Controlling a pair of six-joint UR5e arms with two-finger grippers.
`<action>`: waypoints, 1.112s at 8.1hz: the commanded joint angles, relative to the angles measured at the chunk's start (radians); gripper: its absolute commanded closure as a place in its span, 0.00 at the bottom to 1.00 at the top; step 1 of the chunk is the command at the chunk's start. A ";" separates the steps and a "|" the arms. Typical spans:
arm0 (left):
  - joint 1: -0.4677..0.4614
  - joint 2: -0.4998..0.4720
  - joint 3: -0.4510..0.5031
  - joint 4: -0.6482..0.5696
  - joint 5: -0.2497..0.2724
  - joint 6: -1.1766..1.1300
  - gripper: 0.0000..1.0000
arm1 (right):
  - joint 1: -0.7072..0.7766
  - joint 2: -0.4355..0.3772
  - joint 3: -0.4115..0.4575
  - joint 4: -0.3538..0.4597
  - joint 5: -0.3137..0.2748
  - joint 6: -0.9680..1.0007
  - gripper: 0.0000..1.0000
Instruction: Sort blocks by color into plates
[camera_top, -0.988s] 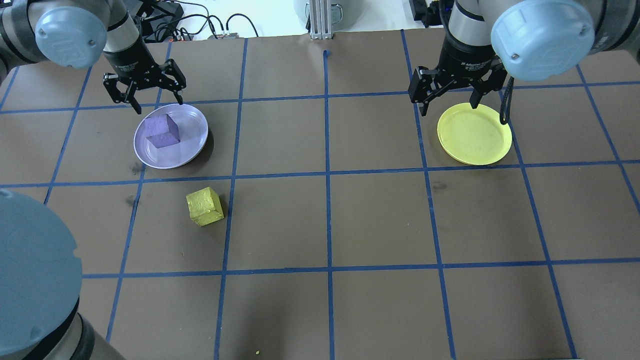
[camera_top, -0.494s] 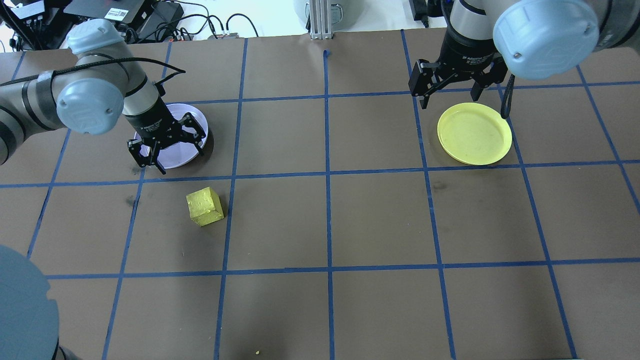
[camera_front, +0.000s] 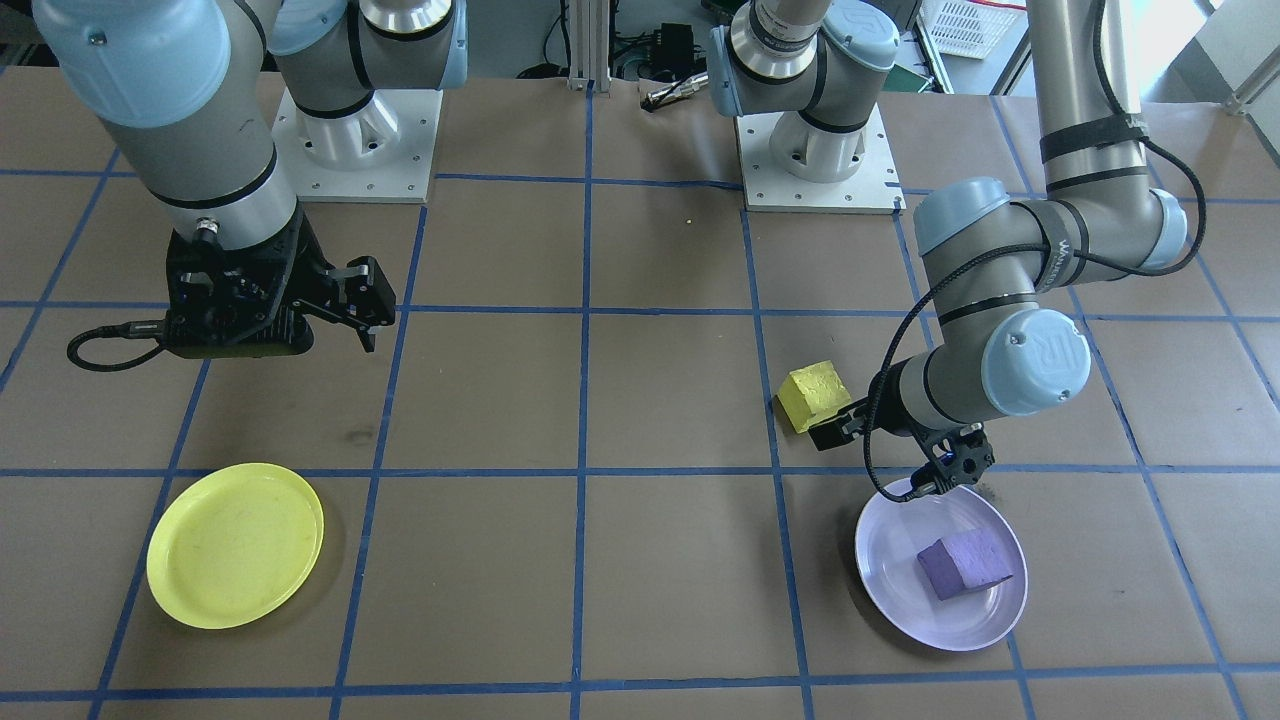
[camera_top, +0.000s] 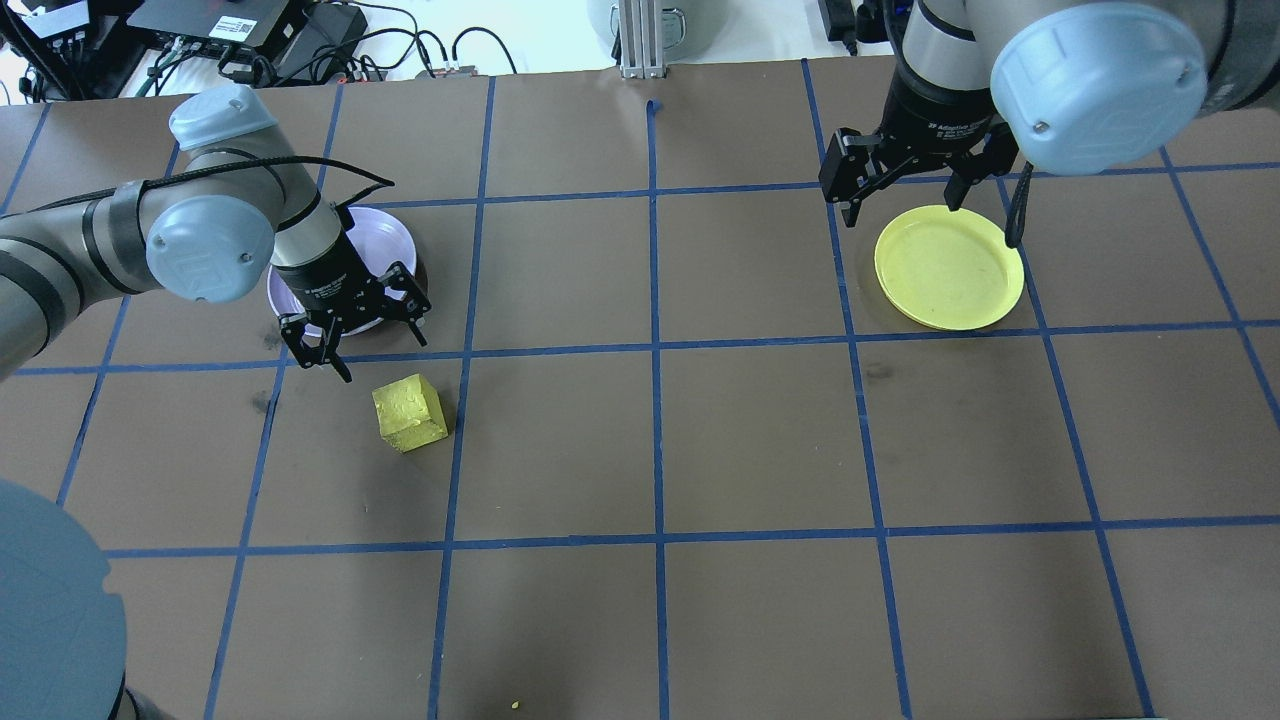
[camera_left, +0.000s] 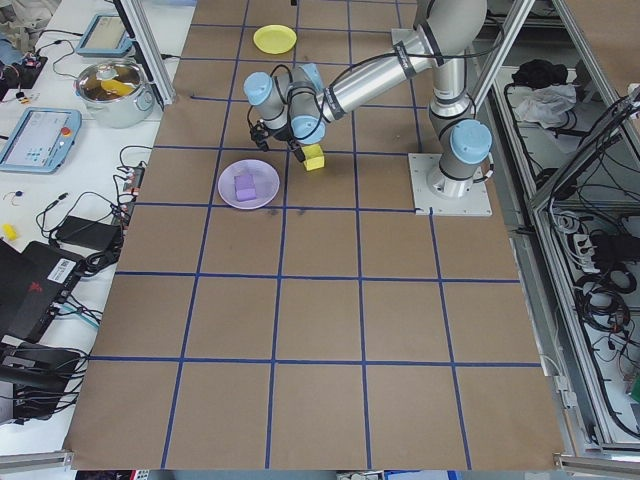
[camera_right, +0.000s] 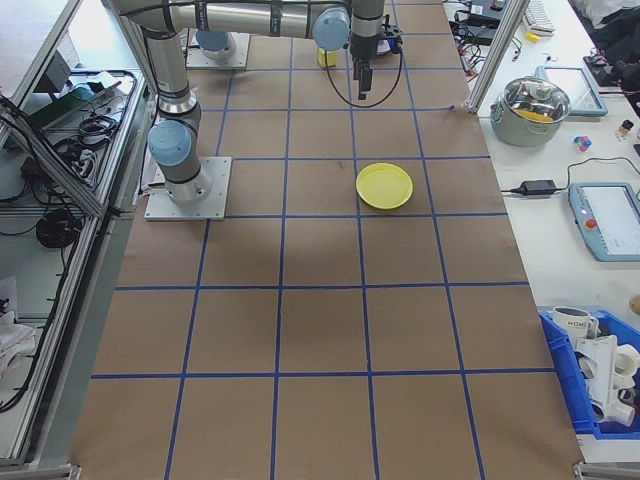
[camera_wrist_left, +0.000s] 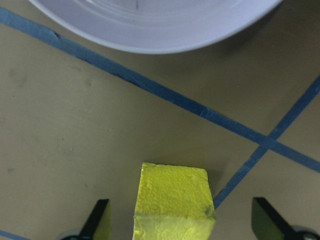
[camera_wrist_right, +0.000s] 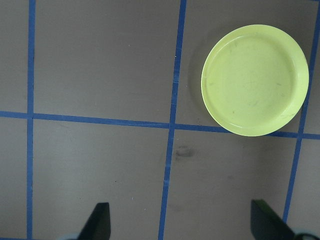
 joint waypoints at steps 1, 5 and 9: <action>0.015 0.009 -0.058 0.001 0.000 0.131 0.00 | 0.000 -0.056 0.036 -0.001 0.007 0.000 0.00; 0.013 -0.002 -0.069 0.004 -0.005 0.116 0.00 | 0.000 -0.077 0.084 -0.004 0.004 0.001 0.00; -0.006 -0.034 -0.113 0.005 -0.043 0.111 0.00 | 0.000 -0.072 0.084 -0.018 0.004 0.000 0.00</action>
